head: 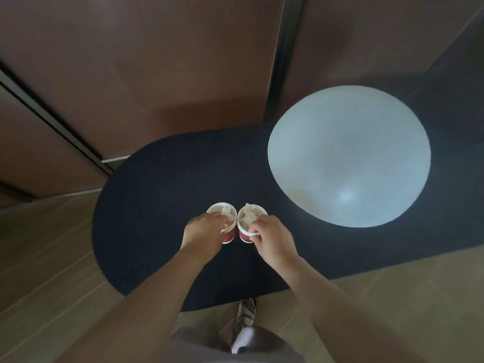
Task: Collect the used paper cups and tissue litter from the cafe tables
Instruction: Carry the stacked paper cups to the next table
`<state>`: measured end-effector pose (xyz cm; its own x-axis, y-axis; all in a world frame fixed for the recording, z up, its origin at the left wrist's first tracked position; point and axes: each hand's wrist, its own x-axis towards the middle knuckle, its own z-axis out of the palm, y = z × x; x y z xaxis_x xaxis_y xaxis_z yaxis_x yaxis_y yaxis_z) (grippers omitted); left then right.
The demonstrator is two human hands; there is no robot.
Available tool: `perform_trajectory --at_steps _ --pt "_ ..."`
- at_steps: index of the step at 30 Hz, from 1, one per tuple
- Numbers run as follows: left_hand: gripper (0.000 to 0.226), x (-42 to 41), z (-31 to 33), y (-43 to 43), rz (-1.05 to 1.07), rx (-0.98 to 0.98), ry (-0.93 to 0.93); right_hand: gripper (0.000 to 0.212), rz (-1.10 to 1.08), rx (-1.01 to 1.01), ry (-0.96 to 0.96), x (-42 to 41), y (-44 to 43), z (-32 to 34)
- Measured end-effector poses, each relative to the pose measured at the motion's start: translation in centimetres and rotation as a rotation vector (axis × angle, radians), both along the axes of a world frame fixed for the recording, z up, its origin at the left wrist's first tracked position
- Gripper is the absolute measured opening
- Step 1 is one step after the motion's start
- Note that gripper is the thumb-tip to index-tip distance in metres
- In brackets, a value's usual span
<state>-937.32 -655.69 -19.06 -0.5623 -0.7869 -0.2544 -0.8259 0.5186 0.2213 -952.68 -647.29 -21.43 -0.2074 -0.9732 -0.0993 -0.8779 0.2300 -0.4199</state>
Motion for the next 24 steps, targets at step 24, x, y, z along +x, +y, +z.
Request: perform_trajectory --at_steps 24 --pt "0.021 -1.5 -7.6 -0.6 -0.056 -0.101 -0.228 0.019 0.073 0.112 0.065 -2.8 -1.6 -4.6"
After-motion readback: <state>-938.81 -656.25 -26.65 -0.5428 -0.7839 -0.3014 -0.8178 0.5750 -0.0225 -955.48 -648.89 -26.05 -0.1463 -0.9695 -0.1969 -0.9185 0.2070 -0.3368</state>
